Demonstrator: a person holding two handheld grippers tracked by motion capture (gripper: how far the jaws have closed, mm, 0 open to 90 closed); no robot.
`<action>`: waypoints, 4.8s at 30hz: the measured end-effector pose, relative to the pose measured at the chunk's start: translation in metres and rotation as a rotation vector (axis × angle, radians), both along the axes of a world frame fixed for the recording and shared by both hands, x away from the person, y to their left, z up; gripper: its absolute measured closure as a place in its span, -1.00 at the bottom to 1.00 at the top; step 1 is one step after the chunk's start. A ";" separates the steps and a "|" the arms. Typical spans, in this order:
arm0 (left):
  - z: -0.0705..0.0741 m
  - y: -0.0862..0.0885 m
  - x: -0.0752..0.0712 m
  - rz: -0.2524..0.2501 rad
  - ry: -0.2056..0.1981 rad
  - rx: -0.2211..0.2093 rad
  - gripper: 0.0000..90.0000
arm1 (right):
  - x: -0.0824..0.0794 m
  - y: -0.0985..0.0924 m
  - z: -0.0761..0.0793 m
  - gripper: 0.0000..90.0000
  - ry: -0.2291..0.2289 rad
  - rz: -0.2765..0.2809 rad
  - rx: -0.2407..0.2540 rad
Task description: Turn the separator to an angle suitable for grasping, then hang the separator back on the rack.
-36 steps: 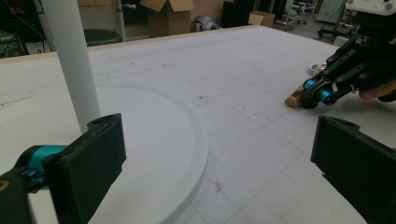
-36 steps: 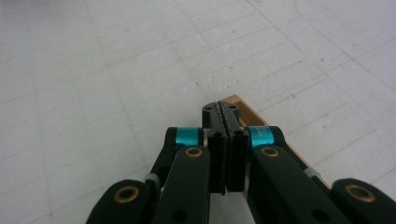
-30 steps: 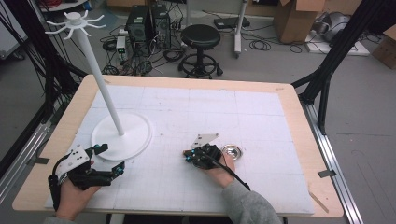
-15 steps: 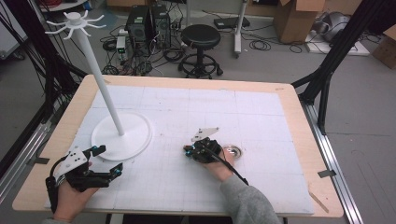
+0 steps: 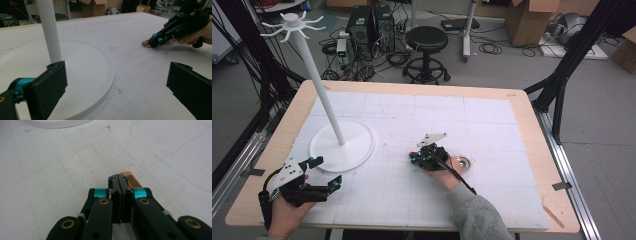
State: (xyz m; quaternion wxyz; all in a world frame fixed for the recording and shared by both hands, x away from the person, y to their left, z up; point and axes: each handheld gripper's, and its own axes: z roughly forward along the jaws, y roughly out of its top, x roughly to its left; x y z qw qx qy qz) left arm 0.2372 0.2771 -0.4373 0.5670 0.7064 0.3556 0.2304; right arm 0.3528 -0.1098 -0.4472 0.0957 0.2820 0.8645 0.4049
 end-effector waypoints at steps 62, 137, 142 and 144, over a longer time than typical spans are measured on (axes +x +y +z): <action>0.000 -0.007 0.008 -0.021 -0.004 -0.008 -0.92 | 0.000 -0.104 0.070 -0.99 -0.032 0.217 0.141; -0.001 -0.005 0.007 -0.015 0.011 -0.014 -0.92 | 0.040 -0.084 0.029 0.02 0.126 0.413 -0.266; -0.001 -0.005 0.007 -0.013 0.013 -0.015 -0.92 | 0.040 -0.085 0.029 0.09 0.127 0.412 -0.273; -0.002 -0.005 0.007 -0.013 0.015 -0.015 -0.92 | 0.040 -0.085 0.028 0.13 0.125 0.418 -0.280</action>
